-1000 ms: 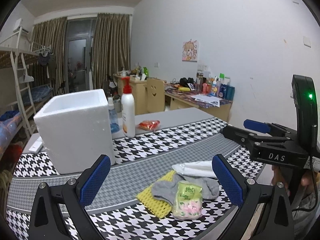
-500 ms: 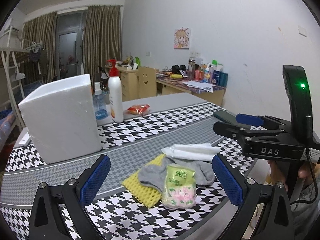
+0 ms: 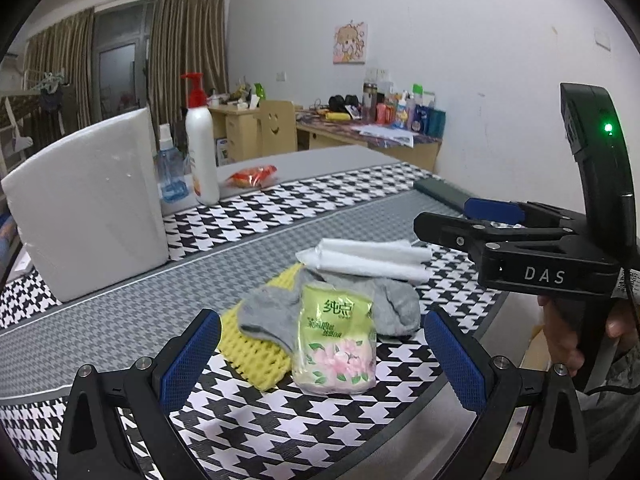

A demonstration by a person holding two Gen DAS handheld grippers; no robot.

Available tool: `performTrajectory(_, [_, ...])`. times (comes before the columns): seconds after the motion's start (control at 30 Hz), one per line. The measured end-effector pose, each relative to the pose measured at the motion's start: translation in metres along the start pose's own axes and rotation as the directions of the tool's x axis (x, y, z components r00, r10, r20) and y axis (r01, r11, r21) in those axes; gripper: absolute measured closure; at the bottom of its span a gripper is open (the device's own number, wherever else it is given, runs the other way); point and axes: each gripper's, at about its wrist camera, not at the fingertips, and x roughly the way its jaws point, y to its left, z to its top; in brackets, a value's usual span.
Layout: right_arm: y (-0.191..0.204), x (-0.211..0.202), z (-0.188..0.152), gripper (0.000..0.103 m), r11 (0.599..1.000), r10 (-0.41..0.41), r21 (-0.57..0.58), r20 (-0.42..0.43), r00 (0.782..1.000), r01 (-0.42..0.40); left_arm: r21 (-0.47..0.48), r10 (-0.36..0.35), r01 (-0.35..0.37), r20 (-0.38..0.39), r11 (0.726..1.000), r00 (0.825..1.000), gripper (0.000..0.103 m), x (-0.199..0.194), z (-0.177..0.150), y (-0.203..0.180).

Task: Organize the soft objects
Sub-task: 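Lower the left tool over the green floral tissue pack while the right tool approaches the white tissue, then close the left tool on the green pack while the right tool closes on the white tissue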

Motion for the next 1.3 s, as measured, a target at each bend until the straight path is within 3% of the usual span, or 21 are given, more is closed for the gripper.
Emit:
performTrajectory(0.2, [-0.009, 0.01, -0.008, 0.017, 1.0, -0.009, 0.02, -0.04, 0.999, 0.01, -0.001, 0.001, -0.001, -0.029, 1.0, 1.0, 0.002, 0.008, -0.003, -0.002])
performTrajectory(0.37, [-0.017, 0.014, -0.008, 0.017, 0.999, -0.002, 0.032, -0.055, 0.998, 0.004, 0.008, 0.009, -0.008, -0.086, 1.0, 0.996, 0.013, 0.02, -0.006, -0.006])
performTrajectory(0.63, [-0.021, 0.027, -0.008, 0.017, 1.0, -0.003, 0.021, -0.091, 0.996, 0.005, 0.024, 0.012, -0.009, -0.126, 1.0, 0.992, 0.017, 0.032, -0.012, -0.015])
performTrajectory(0.87, [-0.02, 0.028, -0.007, 0.017, 1.0, 0.02, 0.016, -0.09, 0.996, -0.018, 0.023, 0.039, -0.036, -0.164, 0.999, 0.986, 0.029, 0.04, -0.016, -0.014])
performTrajectory(1.13, [-0.019, 0.038, -0.006, 0.017, 0.999, 0.034, -0.001, -0.112, 0.993, -0.034, 0.025, 0.059, -0.055, -0.169, 0.998, 0.984, 0.043, 0.04, -0.019, -0.011])
performTrajectory(1.3, [-0.016, 0.044, -0.006, 0.017, 0.999, 0.029, -0.019, -0.131, 0.991, -0.031, 0.027, 0.056, -0.052, -0.167, 0.998, 0.984, 0.046, 0.038, -0.02, -0.009])
